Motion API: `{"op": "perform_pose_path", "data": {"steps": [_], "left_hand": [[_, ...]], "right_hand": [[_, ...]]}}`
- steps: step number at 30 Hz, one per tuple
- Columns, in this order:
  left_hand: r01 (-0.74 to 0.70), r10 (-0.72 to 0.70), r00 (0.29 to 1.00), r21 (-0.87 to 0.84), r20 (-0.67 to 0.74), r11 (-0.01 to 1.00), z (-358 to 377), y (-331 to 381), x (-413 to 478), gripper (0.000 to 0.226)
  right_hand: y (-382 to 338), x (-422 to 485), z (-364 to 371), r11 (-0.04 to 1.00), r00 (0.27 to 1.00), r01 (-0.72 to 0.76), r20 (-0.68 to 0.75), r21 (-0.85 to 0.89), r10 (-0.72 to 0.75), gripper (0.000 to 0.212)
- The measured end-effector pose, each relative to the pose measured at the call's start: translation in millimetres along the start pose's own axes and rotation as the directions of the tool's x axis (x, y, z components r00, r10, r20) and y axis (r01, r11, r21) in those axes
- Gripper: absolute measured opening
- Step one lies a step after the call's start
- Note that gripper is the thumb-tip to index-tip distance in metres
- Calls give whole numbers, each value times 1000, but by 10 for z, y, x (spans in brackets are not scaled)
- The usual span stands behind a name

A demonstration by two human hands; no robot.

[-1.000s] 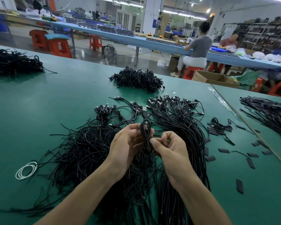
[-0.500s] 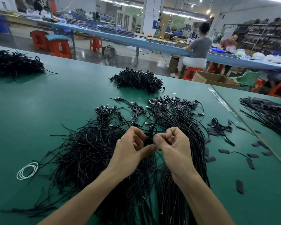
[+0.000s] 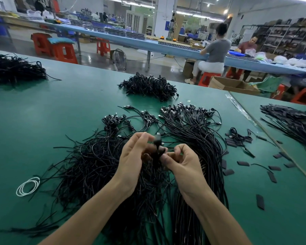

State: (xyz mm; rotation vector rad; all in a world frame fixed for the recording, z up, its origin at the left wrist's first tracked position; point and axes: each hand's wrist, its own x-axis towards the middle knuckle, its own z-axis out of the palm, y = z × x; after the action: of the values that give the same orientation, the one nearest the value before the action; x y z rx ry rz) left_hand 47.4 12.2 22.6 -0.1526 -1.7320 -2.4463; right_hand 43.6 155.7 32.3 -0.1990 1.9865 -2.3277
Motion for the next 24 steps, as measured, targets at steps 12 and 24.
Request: {"op": "perform_pose_path", "data": {"steps": [12,24], "left_hand": [[-67,27,996,508,87,858,-82,-109,3,49],[87,-88,996,-72,-19,994,-50,-39,55,22]], "right_hand": [[-19,-11,-14,994,989,104,-113,31,-99,34],[35,-42,44,996,996,67,-69,54,-64,35]]}}
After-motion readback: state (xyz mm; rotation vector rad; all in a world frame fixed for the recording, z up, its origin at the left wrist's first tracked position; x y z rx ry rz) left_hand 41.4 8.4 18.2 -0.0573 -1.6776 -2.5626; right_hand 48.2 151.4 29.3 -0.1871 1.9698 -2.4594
